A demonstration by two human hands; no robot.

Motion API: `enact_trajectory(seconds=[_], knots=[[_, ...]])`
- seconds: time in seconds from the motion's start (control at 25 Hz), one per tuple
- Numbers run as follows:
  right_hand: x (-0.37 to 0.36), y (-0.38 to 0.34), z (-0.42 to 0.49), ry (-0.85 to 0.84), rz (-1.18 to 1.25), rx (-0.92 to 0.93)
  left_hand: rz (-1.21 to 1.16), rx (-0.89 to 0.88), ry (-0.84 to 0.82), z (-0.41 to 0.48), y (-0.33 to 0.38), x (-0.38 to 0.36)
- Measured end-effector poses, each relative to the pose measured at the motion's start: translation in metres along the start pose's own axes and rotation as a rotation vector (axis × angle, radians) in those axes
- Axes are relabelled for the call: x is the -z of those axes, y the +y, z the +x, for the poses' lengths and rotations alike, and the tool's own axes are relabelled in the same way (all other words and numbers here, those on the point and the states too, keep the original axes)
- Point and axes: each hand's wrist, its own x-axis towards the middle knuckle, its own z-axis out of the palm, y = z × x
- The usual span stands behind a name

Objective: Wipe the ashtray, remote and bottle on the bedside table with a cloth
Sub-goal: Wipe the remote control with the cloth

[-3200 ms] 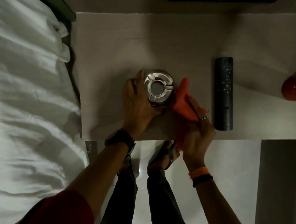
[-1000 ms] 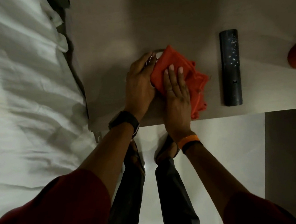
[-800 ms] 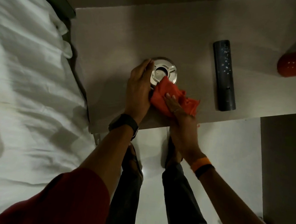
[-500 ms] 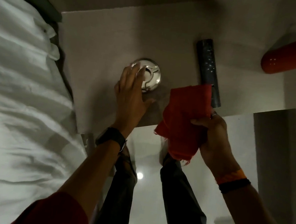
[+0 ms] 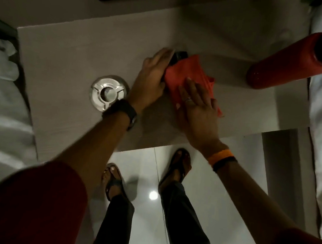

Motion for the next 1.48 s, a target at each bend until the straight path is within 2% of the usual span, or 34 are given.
enact_trajectory(seconds=[0.08, 0.16, 0.36, 0.56, 0.8, 0.92, 1.04, 1.12, 1.2, 1.28, 1.36, 1.48], knots=[[-0.014, 0.007, 0.003, 0.070, -0.034, 0.021, 0.174, -0.165, -0.213, 0.033, -0.008, 0.017], [-0.024, 0.011, 0.009, 0.110, -0.014, 0.037, 0.212, -0.260, -0.330, 0.054, -0.011, 0.027], [-0.020, -0.003, 0.059, 0.191, 0.014, 0.010, 0.163, -0.366, -0.272, 0.076, -0.012, 0.038], [-0.027, 0.003, 0.061, 0.242, 0.102, 0.026, 0.197, -0.301, -0.325, 0.089, -0.024, 0.041], [-0.027, 0.000, 0.024, 0.357, 0.306, -0.025, 0.107, -0.252, -0.236, 0.082, -0.034, 0.034], [-0.026, -0.001, -0.007, 0.420, 0.433, -0.138, 0.031, -0.244, -0.291, 0.083, -0.033, 0.036], [-0.018, -0.002, -0.019, 0.525, 0.592, -0.336, 0.051, -0.352, -0.373, 0.080, -0.030, 0.033], [-0.014, -0.006, 0.003, 0.489, 0.475, -0.297, 0.072, -0.418, -0.383, 0.080, -0.026, 0.030], [-0.014, -0.012, 0.037, 0.336, 0.244, -0.176, 0.088, -0.457, -0.342, 0.084, -0.022, 0.027], [-0.022, -0.013, 0.051, 0.246, 0.116, -0.140, 0.096, -0.458, -0.303, 0.090, -0.021, 0.027], [-0.033, -0.008, 0.026, 0.227, 0.087, -0.097, 0.098, -0.437, -0.302, 0.095, -0.020, 0.030], [-0.047, 0.000, -0.047, 0.199, 0.008, -0.004, 0.116, -0.361, -0.397, 0.099, -0.019, 0.035]])
